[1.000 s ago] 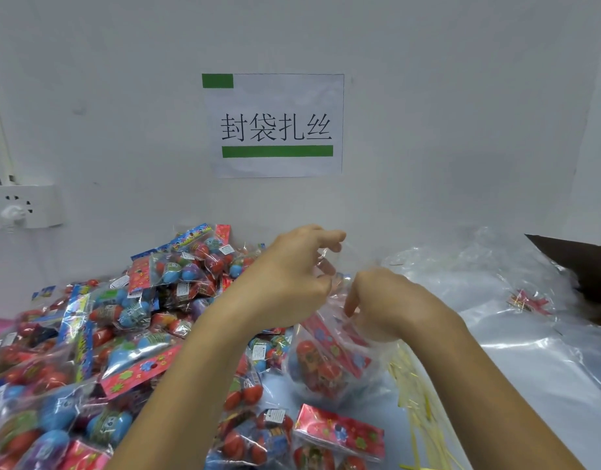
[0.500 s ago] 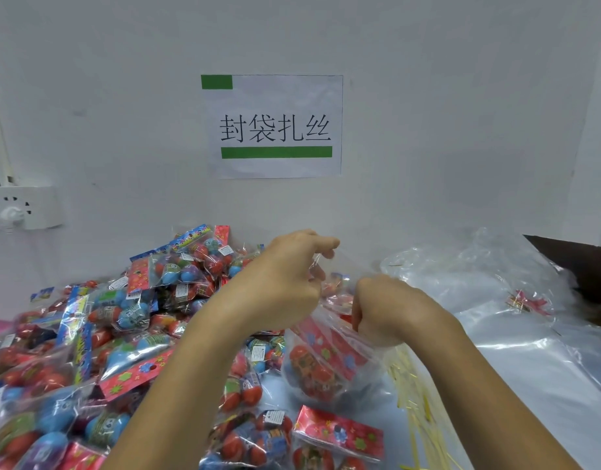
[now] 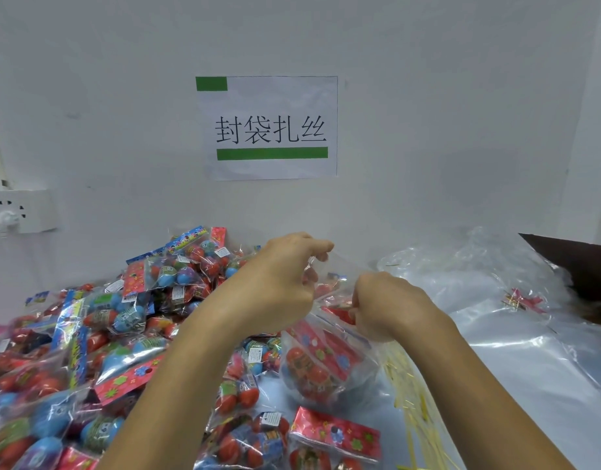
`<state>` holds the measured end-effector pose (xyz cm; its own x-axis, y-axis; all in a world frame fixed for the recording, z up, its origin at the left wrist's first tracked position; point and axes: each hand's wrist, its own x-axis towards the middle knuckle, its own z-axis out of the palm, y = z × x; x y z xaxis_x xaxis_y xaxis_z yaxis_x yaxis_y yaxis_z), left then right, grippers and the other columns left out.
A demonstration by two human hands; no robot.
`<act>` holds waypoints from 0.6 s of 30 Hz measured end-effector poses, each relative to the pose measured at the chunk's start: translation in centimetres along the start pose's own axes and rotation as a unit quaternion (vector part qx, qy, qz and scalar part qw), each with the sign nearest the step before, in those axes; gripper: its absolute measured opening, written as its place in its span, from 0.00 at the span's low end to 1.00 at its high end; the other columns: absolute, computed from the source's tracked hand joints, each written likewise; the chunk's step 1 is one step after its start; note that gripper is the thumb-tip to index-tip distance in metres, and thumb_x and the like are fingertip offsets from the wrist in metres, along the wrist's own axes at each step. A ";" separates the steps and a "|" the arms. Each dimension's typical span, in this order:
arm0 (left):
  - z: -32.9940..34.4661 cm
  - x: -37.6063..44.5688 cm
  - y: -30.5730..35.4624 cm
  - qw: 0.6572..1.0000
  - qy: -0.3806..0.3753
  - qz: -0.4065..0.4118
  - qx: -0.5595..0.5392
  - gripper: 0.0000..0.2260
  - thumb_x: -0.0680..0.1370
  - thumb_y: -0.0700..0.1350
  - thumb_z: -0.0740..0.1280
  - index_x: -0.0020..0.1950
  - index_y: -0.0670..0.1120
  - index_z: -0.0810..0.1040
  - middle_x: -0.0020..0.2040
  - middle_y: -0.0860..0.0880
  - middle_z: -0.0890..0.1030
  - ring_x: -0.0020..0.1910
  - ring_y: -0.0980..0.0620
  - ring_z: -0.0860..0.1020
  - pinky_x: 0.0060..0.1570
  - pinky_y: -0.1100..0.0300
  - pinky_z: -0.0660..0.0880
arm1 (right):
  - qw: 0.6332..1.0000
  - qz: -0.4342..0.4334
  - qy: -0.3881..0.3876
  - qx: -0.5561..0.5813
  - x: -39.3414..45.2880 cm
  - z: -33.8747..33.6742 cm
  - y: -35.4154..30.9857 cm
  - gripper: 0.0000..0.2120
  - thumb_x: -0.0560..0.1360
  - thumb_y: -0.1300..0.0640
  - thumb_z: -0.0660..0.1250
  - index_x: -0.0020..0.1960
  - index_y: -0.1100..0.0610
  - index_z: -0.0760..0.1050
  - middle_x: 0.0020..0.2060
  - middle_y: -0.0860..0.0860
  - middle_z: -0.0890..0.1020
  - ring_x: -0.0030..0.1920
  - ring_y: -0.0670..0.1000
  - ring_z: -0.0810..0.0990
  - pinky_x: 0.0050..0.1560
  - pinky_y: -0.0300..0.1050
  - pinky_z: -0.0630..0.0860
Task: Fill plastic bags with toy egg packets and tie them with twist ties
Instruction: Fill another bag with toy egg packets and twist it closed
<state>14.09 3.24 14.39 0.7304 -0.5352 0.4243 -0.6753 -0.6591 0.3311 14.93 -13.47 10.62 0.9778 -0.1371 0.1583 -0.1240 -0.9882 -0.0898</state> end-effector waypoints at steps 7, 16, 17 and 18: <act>0.4 0.2 -0.1 1.000 -0.001 -0.003 0.006 0.25 0.80 0.34 0.60 0.77 0.48 0.67 0.66 0.54 0.73 0.59 0.57 0.75 0.57 0.66 0.70 | 0.998 0.001 0.058 0.014 -0.1 0.5 -0.7 0.06 0.72 0.63 0.66 0.44 0.52 0.75 0.42 0.52 0.75 0.47 0.59 0.80 0.50 0.50 0.80; 1.0 0.9 -2.4 0.996 0.062 -0.054 0.021 0.24 0.81 0.36 0.60 0.77 0.46 0.68 0.63 0.49 0.74 0.58 0.55 0.69 0.58 0.66 0.63 | 0.982 -0.101 0.062 0.146 0.2 -1.5 0.8 0.07 0.75 0.56 0.70 0.44 0.56 0.86 0.37 0.51 0.85 0.37 0.50 0.83 0.37 0.45 0.81; 1.0 1.0 -2.7 0.995 0.073 -0.062 0.015 0.23 0.81 0.35 0.60 0.77 0.46 0.68 0.62 0.49 0.74 0.56 0.56 0.69 0.58 0.66 0.64 | 0.971 -0.128 0.060 0.194 0.0 -2.1 1.1 0.06 0.76 0.55 0.71 0.44 0.54 0.86 0.33 0.48 0.84 0.33 0.44 0.82 0.33 0.39 0.79; 0.9 1.0 -2.9 0.994 0.085 -0.069 0.008 0.24 0.80 0.35 0.60 0.77 0.46 0.68 0.61 0.48 0.75 0.56 0.56 0.69 0.58 0.65 0.65 | 0.955 -0.152 0.063 0.247 -0.2 -2.6 1.4 0.05 0.77 0.54 0.72 0.45 0.52 0.86 0.30 0.46 0.83 0.29 0.42 0.80 0.31 0.36 0.76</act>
<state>16.87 4.12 13.04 0.7874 -0.3425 0.5125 -0.5667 -0.7294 0.3833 14.12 -15.00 12.99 0.9241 0.1136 0.3648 0.2876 -0.8353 -0.4685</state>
